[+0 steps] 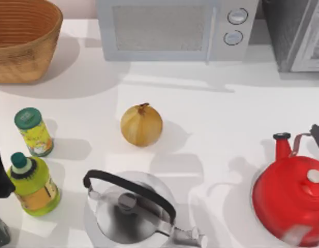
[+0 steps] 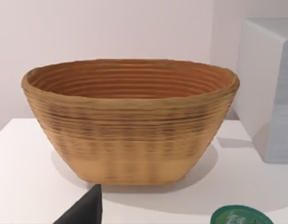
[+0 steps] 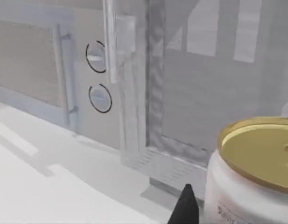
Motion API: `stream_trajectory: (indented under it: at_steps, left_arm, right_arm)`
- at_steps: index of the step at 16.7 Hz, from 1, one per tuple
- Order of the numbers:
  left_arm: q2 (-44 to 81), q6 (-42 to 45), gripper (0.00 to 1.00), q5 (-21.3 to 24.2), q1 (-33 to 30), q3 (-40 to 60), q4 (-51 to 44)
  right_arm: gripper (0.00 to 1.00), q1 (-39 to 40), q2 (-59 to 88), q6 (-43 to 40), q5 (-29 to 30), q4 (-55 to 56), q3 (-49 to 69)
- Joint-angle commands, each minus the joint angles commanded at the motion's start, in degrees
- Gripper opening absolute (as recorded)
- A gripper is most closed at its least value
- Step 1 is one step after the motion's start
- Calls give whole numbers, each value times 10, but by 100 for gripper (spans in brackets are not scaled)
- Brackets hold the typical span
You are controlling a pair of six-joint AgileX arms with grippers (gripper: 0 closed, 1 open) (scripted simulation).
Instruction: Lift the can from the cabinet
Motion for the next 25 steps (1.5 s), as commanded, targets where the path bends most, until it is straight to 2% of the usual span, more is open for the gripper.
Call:
stream_trajectory:
  at_steps: [4,8,13,14,22,25]
  left_arm:
    - [0,0,100,0,0,0,0]
    - [0,0,100,0,0,0,0]
    - [0,0,100,0,0,0,0]
    - [0,0,100,0,0,0,0]
    - [0,0,100,0,0,0,0]
    - [0,0,100,0,0,0,0]
  right_arm:
    - [0,-78,150,-12,-125,98,41]
    - [0,-119,223,-19,-194,147,56]
    - [0,-122,229,-20,-199,151,57]
    - [0,-118,244,-16,-149,107,93]
    - [0,-84,220,-102,-159,61,56]
    - [0,-82,219,-106,-160,59,54]
